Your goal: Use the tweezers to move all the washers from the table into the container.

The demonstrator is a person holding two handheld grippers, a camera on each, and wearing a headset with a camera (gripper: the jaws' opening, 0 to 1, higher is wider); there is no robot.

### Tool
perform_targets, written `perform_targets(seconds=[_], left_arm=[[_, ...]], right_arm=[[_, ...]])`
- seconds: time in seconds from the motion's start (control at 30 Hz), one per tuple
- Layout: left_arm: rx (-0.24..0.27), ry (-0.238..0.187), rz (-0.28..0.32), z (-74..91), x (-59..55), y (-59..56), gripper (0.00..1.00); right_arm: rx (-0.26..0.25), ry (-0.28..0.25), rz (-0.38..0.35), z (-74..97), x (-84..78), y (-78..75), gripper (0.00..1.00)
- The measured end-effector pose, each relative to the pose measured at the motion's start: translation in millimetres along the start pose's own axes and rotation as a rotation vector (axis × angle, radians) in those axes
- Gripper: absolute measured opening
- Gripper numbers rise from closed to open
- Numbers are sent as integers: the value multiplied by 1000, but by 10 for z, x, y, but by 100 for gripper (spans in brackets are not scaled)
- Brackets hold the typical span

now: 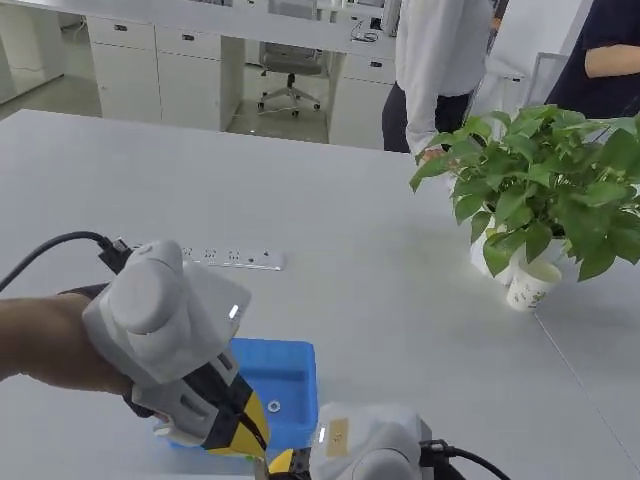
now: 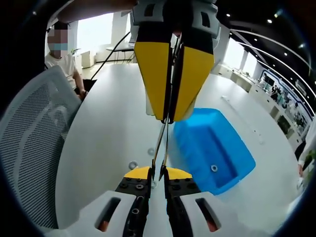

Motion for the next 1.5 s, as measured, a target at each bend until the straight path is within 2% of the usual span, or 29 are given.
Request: perform_targets(seconds=[0.6,0.93,1.5], left_arm=[[-27,2,24,-133,-101,-43,5],[-33,6,24,-183,-119,-55,5],[-24,2,24,-198,-97,-13,5]], right_arm=[[32,13,-25,-97,-115,88,12],[43,23,-22,-120,-159,111,12],[43,23,-30,-122,-158,94,13]])
Point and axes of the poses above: the centre of the closed fingertips' face, and the gripper's own axes: z roughly backward along the fingers, y roughly to its left, x roughly out of its top, the point moved 2 cm from there along z, roughly backward along the fingers, and after that the axes turned 2 degrees about z, right-handed, at the moved point
